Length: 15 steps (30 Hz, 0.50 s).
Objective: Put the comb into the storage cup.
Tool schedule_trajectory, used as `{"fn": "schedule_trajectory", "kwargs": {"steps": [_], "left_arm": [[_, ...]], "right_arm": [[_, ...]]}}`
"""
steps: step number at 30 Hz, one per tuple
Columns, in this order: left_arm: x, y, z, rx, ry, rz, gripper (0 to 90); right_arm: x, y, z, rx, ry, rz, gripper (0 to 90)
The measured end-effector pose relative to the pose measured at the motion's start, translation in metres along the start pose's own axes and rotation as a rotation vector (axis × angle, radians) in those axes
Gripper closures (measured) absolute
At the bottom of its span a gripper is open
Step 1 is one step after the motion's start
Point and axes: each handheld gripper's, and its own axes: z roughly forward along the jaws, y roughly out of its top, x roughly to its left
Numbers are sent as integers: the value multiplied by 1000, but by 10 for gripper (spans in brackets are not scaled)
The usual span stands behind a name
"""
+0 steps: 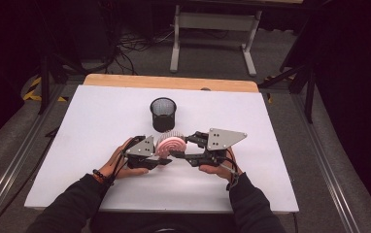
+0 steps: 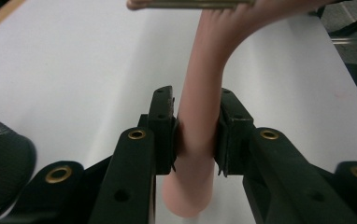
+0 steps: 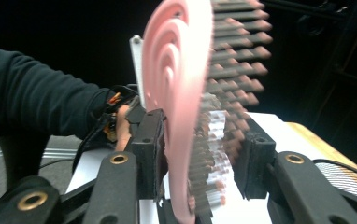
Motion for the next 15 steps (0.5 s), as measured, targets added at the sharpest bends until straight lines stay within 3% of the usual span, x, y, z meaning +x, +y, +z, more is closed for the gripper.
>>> {"fn": "schedule_trajectory", "kwargs": {"steps": [2, 4, 7, 10, 11, 15], "left_arm": [[0, 0, 1, 15, -2, -8, 716], [0, -1, 1, 17, -2, -12, 716], [0, 0, 1, 6, -7, -8, 716], [1, -2, 2, -16, -10, -20, 714], [2, -5, 1, -44, -46, -29, 713], [2, -6, 1, -67, -23, -34, 707]], "right_arm": [[1, -1, 4, 20, 16, 2, 533], [2, -1, 5, 16, 20, 2, 586], [1, -2, 4, 2, 37, 10, 594], [1, -2, 2, 1, 37, 6, 609], [1, -2, 2, -6, 36, 8, 618], [1, -1, 0, -9, 27, 0, 624]]}}
